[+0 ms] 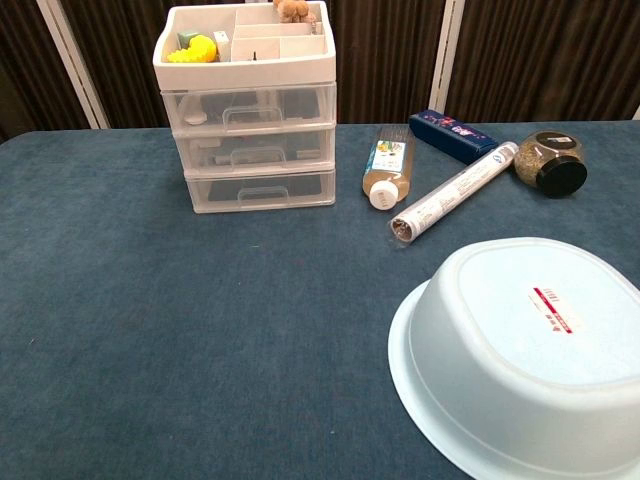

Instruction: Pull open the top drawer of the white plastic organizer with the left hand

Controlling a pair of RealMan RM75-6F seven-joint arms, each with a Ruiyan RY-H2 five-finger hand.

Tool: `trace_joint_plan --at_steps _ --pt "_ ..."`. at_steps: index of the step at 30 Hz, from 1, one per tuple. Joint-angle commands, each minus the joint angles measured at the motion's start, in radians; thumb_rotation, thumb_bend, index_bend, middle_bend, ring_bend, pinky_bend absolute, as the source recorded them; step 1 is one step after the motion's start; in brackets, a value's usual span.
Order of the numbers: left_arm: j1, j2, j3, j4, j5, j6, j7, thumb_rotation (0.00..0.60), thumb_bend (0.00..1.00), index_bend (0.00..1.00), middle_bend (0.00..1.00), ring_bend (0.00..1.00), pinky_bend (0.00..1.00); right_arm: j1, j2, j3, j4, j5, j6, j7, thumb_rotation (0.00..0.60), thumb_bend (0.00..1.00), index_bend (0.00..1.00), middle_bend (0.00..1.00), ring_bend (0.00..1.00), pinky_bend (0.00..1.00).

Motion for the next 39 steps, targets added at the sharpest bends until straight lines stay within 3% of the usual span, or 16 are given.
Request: trace_joint_plan --at_steps 1,14,17,18,20,23,26,29,31,39 --pt "0.001 -0.001 0.001 0.001 0.003 0.002 0.002 0.6 0.01 0.0 0.0 0.0 0.03 0.0 0.001 0.0 -0.001 -0.002 0.001 0.002 0.6 0.11 0.0 0.0 0.0 0.0" --pt "0.002 0.001 0.004 -0.003 0.004 0.0 -0.008 0.6 0.01 0.0 0.0 0.0 0.04 -0.001 -0.001 -0.002 -0.004 -0.007 0.004 -0.006 0.6 0.11 0.0 0.0 0.0 0.0" --pt "-0.003 0.0 0.001 -0.01 0.001 -0.006 -0.006 0.6 0.02 0.0 0.02 0.01 0.12 -0.001 -0.002 -0.002 -0.005 -0.005 0.0 -0.007 0.6 0.11 0.0 0.0 0.0 0.0" --pt "-0.006 -0.002 -0.004 -0.013 0.001 -0.006 -0.006 0.6 0.02 0.0 0.06 0.04 0.18 -0.001 -0.002 -0.003 -0.004 -0.004 0.0 -0.007 0.6 0.11 0.0 0.0 0.0 0.0" --pt "-0.018 -0.011 -0.015 -0.017 0.004 -0.009 -0.013 0.6 0.07 0.0 0.23 0.19 0.36 -0.004 0.0 -0.005 -0.006 -0.003 0.001 -0.006 0.6 0.11 0.0 0.0 0.0 0.0" --pt "-0.045 -0.021 -0.033 -0.049 -0.015 -0.044 -0.025 0.6 0.26 0.0 0.58 0.54 0.63 -0.008 0.003 -0.005 -0.01 -0.01 0.012 -0.002 0.6 0.11 0.0 0.0 0.0 0.0" --pt "-0.086 -0.027 -0.065 -0.112 -0.066 -0.101 -0.019 0.6 0.38 0.02 0.85 0.77 0.74 -0.009 0.004 -0.007 -0.012 -0.015 0.015 -0.001 0.6 0.11 0.0 0.0 0.0 0.0" --pt "-0.138 -0.048 -0.118 -0.177 -0.139 -0.157 -0.011 0.6 0.47 0.05 0.97 0.89 0.81 -0.009 0.003 -0.009 -0.012 -0.017 0.013 -0.005 0.6 0.11 0.0 0.0 0.0 0.0" --pt "-0.183 -0.077 -0.166 -0.22 -0.218 -0.201 -0.002 0.6 0.5 0.07 0.99 0.92 0.84 -0.009 0.002 -0.009 -0.012 -0.018 0.012 -0.005 0.6 0.11 0.0 0.0 0.0 0.0" --pt "-0.358 -0.182 -0.339 -0.343 -0.643 -0.394 -0.067 0.6 0.54 0.07 1.0 0.95 0.88 -0.006 0.007 -0.008 -0.012 -0.014 0.005 0.013 0.6 0.11 0.0 0.0 0.0 0.0"
